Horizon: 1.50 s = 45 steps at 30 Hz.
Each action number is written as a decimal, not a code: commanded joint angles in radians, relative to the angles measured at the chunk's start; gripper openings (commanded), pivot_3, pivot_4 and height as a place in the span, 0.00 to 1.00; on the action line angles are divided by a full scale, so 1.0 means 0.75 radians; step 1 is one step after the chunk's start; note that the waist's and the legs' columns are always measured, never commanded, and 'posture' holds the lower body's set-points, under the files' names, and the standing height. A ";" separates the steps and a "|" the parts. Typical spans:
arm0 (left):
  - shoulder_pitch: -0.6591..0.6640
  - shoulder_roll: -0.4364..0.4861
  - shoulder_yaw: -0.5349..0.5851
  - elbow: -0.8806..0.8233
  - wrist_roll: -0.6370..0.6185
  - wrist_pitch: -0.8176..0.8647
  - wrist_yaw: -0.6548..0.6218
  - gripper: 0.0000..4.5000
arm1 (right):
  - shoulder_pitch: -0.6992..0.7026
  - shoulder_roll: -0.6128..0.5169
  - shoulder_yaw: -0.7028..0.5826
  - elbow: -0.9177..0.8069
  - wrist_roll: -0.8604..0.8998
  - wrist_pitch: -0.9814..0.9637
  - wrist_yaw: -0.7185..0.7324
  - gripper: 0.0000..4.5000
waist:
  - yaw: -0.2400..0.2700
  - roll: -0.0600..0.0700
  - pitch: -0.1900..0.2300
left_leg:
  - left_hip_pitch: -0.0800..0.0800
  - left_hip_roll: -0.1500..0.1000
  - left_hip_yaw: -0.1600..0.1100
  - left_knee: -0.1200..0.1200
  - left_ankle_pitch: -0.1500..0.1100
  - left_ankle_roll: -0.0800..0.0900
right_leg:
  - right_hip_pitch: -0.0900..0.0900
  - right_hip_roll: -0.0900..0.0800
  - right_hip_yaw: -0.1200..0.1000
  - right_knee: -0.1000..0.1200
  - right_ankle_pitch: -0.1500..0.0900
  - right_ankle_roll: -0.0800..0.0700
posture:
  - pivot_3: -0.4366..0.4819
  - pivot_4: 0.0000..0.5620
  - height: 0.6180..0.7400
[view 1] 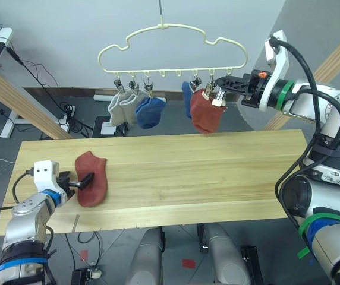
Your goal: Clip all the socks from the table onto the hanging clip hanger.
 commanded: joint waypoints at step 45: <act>-0.227 -0.029 -0.120 0.295 0.103 -0.037 -0.208 0.67 | -0.001 0.026 -0.046 -0.048 0.065 -0.007 -0.073 0.00 | -0.010 0.000 -0.001 | 0.000 -0.001 0.002 0.000 0.001 0.001 | -0.004 -0.002 0.001 0.004 0.000 0.000 | 0.42 0.70 1.00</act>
